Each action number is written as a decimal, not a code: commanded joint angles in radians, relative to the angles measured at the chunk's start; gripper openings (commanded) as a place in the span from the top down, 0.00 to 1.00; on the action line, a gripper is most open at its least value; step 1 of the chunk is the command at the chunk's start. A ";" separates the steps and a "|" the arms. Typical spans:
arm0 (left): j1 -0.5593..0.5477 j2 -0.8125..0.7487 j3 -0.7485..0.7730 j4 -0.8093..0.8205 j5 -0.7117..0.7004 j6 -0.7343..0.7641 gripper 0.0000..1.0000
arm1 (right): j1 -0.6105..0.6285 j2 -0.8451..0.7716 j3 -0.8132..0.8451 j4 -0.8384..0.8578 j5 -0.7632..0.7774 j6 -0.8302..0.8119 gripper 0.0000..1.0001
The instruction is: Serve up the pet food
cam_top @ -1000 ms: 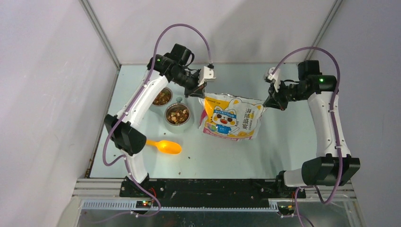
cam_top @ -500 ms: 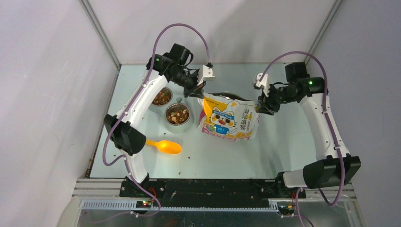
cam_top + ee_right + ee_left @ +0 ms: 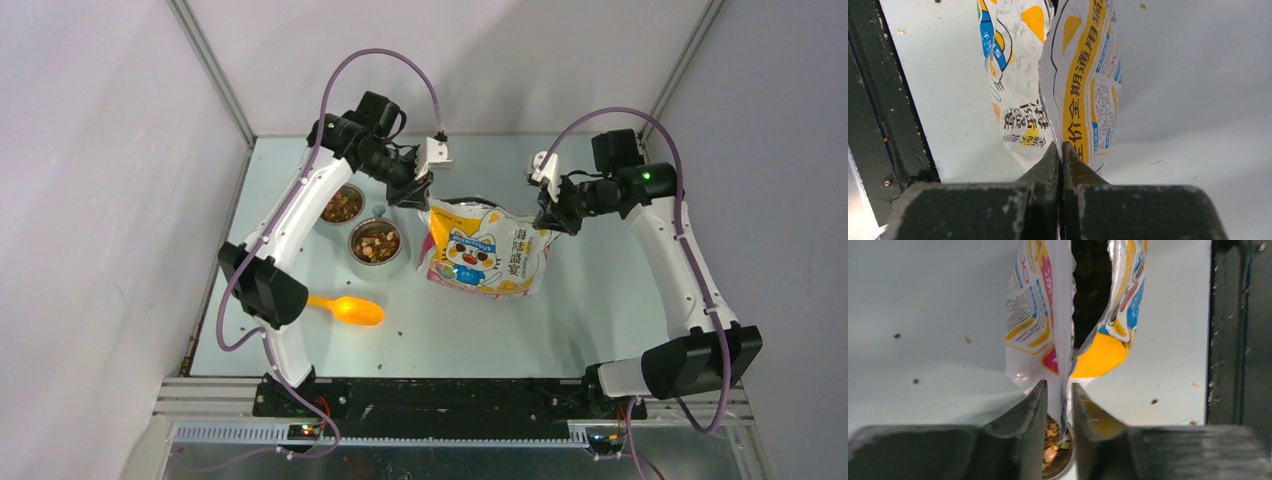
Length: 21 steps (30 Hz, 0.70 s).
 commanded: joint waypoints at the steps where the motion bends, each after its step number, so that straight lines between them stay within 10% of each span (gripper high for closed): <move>1: 0.017 -0.034 0.047 -0.006 0.041 0.044 0.61 | -0.005 0.003 0.043 0.018 -0.042 0.002 1.00; 10: -0.062 0.000 0.035 0.042 -0.002 0.061 0.61 | -0.007 -0.004 0.041 0.020 -0.031 0.000 1.00; 15: -0.050 -0.004 0.047 0.088 -0.020 0.004 0.98 | -0.032 -0.021 0.036 0.005 -0.010 -0.011 1.00; 21: 0.054 -0.036 0.000 0.116 -0.062 -0.096 1.00 | -0.168 -0.044 0.044 -0.021 -0.057 -0.021 1.00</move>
